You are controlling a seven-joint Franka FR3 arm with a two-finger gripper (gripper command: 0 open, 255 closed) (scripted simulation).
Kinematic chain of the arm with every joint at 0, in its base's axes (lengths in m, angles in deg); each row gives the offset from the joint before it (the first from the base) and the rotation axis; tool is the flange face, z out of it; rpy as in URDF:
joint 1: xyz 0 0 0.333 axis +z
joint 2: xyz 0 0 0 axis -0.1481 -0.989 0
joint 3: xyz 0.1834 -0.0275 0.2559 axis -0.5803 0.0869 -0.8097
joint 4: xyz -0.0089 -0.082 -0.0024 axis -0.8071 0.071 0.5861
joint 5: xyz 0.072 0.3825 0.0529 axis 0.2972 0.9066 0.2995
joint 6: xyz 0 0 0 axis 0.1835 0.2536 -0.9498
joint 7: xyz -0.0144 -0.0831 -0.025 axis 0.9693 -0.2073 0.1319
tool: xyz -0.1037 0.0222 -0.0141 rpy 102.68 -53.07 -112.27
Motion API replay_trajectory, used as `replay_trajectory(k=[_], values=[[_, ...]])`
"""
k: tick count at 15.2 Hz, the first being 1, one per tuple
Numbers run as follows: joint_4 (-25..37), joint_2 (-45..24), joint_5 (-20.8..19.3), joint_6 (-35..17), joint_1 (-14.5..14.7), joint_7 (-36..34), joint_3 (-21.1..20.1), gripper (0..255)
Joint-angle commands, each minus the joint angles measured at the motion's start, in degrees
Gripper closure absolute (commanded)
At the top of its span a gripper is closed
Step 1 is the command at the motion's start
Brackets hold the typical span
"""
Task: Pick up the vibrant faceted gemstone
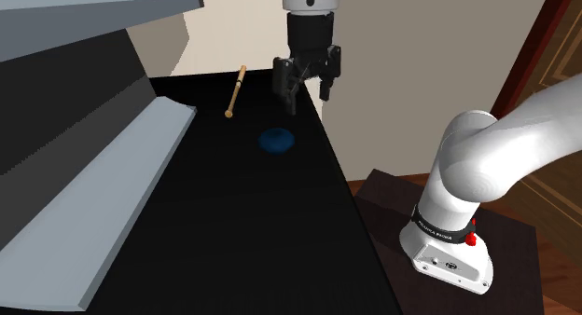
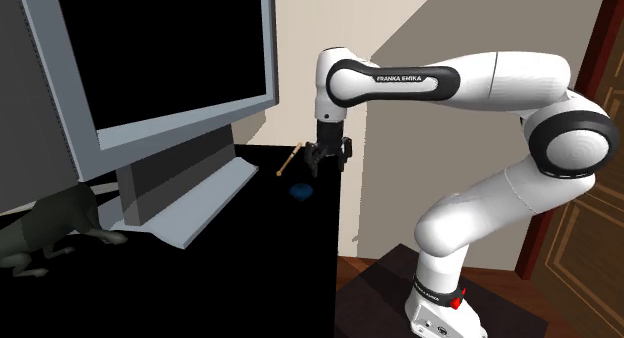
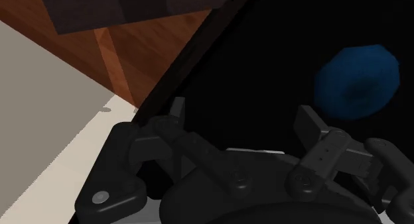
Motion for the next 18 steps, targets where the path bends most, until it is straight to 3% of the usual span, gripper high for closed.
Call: replay_trajectory(k=[1, 7, 16, 17, 18], values=[[2.2, -1.9, 1.6, 0.3, 0.1, -3.9, -2.7, 0], [9.8, -8.8, 4.7, 0.6, -0.5, -15.2, -10.6, 0], [3.5, -7.9, 5.8, -4.9, 0.0, -14.7, -11.7, 0], [3.4, -7.9, 5.8, -4.9, 0.0, -14.7, -11.7, 255], [3.4, -7.8, 5.8, -4.9, 0.0, -14.7, -11.6, 255]])
